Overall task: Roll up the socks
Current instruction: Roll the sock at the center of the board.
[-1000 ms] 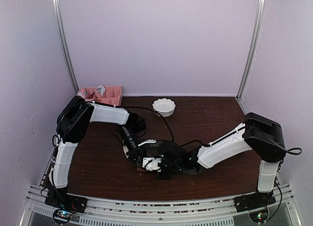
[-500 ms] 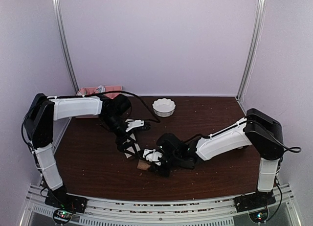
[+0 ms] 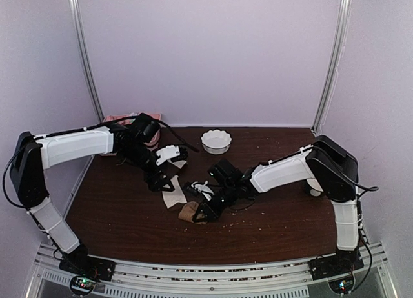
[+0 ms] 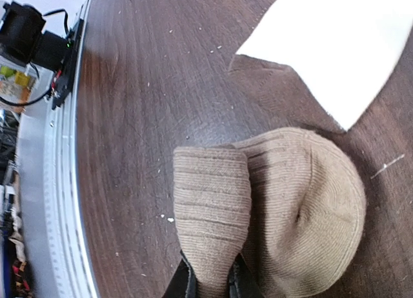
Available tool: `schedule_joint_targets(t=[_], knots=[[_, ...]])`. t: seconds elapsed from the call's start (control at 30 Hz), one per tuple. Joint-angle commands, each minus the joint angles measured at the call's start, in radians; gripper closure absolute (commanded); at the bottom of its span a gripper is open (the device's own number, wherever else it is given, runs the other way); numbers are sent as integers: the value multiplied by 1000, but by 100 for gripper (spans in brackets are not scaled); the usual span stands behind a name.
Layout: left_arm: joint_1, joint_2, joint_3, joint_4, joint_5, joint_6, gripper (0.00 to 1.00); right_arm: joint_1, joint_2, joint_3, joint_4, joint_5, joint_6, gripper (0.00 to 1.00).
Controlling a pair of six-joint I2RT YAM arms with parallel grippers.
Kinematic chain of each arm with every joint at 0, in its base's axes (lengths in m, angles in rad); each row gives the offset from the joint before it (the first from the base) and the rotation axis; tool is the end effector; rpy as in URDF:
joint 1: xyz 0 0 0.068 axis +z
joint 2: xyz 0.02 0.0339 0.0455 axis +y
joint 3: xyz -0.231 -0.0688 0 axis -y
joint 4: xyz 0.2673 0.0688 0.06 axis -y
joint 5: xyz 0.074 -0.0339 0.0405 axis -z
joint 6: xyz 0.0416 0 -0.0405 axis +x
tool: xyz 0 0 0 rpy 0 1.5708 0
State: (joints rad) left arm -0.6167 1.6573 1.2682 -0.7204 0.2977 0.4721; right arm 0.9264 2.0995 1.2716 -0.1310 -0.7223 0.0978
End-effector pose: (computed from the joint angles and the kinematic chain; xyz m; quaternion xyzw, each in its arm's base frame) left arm 0.2872 -0.2186 0.1959 0.5276 0.8060 -0.1603 0.2151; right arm 0.2315 0.3539 0.0706 -0.4565 0.7737 0.4318 0.0805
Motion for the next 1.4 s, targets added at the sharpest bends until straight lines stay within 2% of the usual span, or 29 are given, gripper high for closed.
schedule_joint_targets(t=[0.0, 0.1, 0.17, 0.23, 0.33, 0.57, 0.73, 0.9, 1.0, 1.17, 1.3, 1.37], knots=[[23, 112, 46, -83, 28, 14, 2, -22, 100, -55, -194, -6, 160, 100], [-66, -35, -142, 115, -29, 120, 2, -42, 128, -55, -179, -63, 238, 100], [-115, -76, -209, 151, 11, 185, 2, -50, 140, -67, -146, -107, 276, 100], [-165, -66, -228, 151, 13, 235, 2, -53, 147, -73, -125, -126, 302, 100], [-238, -6, -221, 176, -60, 274, 5, -60, 160, -77, -95, -148, 340, 100], [-287, 110, -143, 231, -118, 293, 23, -74, 169, -103, -59, -159, 398, 100], [-296, 151, -116, 240, -104, 292, 38, -94, 155, -136, -34, -161, 418, 100], [-296, 192, -84, 208, -59, 287, 64, -96, 146, -166, 19, -158, 454, 100], [-296, 216, -70, 174, -47, 287, 65, -97, 137, -174, 40, -149, 472, 100], [-296, 220, -63, 123, 0, 279, 56, -101, 128, -179, 46, -131, 483, 100], [-295, 239, -59, 120, -12, 267, 65, -102, 114, -187, 68, -123, 492, 100], [-283, 259, -46, 114, -2, 250, 67, -101, 84, -197, 67, -88, 474, 95]])
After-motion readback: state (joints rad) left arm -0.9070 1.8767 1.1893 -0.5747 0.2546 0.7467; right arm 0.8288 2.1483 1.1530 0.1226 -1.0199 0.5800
